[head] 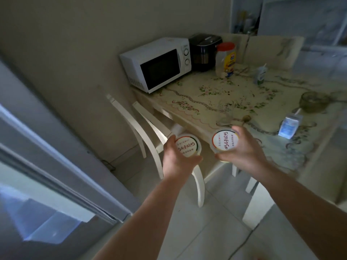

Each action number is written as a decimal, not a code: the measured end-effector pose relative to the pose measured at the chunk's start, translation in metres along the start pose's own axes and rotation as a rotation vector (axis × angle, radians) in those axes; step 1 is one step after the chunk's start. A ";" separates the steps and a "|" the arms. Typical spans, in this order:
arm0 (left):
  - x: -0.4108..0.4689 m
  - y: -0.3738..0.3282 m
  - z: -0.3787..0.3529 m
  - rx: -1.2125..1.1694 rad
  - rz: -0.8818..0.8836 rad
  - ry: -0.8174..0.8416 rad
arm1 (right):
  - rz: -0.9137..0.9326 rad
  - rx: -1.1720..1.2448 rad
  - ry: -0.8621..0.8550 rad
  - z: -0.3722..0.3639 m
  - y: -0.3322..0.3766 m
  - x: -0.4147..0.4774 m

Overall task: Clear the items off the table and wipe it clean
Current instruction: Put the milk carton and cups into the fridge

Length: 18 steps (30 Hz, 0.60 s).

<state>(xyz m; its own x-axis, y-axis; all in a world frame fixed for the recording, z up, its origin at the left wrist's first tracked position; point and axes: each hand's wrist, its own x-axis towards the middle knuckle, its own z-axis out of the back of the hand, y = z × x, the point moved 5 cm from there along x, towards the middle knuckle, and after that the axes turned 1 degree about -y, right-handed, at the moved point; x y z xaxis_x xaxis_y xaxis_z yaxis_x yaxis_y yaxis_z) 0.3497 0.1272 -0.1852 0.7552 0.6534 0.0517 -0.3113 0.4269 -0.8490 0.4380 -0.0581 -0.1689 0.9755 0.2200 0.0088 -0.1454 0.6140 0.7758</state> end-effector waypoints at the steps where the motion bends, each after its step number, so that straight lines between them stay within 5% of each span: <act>1: -0.006 0.000 0.002 0.003 -0.006 0.019 | -0.014 0.008 -0.008 0.001 -0.002 -0.009; 9: -0.062 -0.002 0.022 0.005 -0.014 0.054 | -0.005 0.008 -0.030 0.023 -0.012 -0.057; 18: -0.155 0.006 0.061 0.112 0.105 -0.127 | 0.161 0.050 0.151 0.038 -0.017 -0.111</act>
<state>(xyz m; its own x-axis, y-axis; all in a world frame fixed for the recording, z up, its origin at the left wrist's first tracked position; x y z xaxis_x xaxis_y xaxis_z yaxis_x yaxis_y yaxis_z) 0.1955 0.0669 -0.1665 0.6390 0.7683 0.0381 -0.4517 0.4148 -0.7899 0.3381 -0.1220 -0.1592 0.9040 0.4254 0.0430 -0.2848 0.5241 0.8026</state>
